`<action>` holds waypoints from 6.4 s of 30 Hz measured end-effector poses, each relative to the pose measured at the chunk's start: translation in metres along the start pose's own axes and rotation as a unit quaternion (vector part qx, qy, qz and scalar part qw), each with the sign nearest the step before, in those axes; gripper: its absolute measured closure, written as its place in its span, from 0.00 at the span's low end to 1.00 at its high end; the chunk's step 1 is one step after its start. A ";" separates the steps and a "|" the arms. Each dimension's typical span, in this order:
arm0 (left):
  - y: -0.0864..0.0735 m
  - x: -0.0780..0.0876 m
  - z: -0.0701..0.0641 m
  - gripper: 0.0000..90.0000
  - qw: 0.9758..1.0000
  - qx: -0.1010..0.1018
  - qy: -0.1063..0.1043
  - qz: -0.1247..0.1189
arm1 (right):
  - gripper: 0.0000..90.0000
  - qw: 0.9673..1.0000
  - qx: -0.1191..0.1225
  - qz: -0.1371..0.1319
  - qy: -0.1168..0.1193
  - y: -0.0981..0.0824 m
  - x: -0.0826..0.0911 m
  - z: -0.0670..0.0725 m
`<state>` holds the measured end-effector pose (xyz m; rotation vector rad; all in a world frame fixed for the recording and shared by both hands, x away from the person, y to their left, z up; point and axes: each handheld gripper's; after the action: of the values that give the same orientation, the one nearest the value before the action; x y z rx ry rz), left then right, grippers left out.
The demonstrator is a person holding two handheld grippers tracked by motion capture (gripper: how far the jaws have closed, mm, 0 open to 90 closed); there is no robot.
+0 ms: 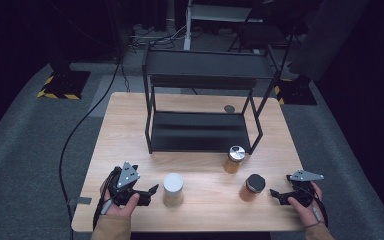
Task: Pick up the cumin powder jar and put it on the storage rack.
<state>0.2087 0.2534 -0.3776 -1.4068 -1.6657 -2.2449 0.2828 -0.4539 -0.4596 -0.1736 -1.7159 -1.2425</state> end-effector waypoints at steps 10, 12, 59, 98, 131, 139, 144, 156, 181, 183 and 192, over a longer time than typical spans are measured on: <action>0.008 0.017 -0.008 0.07 0.999 -0.004 -0.003 -0.033 | 0.00 1.000 0.000 0.000 0.000 0.000 0.000 0.000; 0.008 0.018 -0.009 0.07 0.999 -0.002 -0.003 -0.038 | 0.00 1.000 0.000 0.000 0.000 0.000 0.000 0.000; 0.005 -0.039 -0.038 0.20 0.998 0.006 -0.053 -0.037 | 0.00 1.000 -0.001 0.001 0.000 0.000 0.000 0.000; 0.039 -0.030 -0.027 0.36 0.996 -0.017 -0.075 -0.044 | 0.00 1.000 -0.004 0.001 -0.004 0.002 -0.001 0.002; 0.100 -0.048 0.015 0.36 0.995 -0.016 -0.081 -0.060 | 0.00 1.000 0.003 0.001 0.003 0.002 -0.001 -0.002; 0.111 -0.057 0.021 0.36 0.995 -0.021 -0.074 -0.057 | 0.00 1.000 0.004 0.001 0.004 0.003 -0.002 -0.002; 0.118 -0.063 0.026 0.36 0.996 -0.017 -0.072 -0.054 | 0.00 1.000 0.003 0.001 0.004 0.003 -0.002 -0.002; 0.134 -0.076 0.033 0.36 0.997 -0.022 -0.058 -0.050 | 0.00 1.000 0.004 0.001 0.004 0.002 -0.002 -0.002; 0.157 -0.113 0.047 0.36 0.999 -0.027 -0.015 -0.038 | 0.00 1.000 0.004 0.001 0.003 0.002 -0.002 -0.002; 0.158 -0.119 0.051 0.36 0.999 -0.019 -0.011 -0.034 | 0.00 1.000 0.004 0.002 0.003 0.003 -0.002 -0.002; 0.159 -0.132 0.053 0.36 0.999 -0.020 0.018 -0.017 | 0.00 1.000 0.004 0.002 0.003 0.003 -0.002 -0.002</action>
<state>0.3987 0.1631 -0.3413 -1.3465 -1.6560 -2.3207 0.2864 -0.4538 -0.4591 -0.1672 -1.7138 -1.2329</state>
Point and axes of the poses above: each handheld gripper's, and its own axes: x roughly backward along the jaws, y roughly out of its top, z roughly to its left, and after that the axes turned 6 degrees about z, right-handed
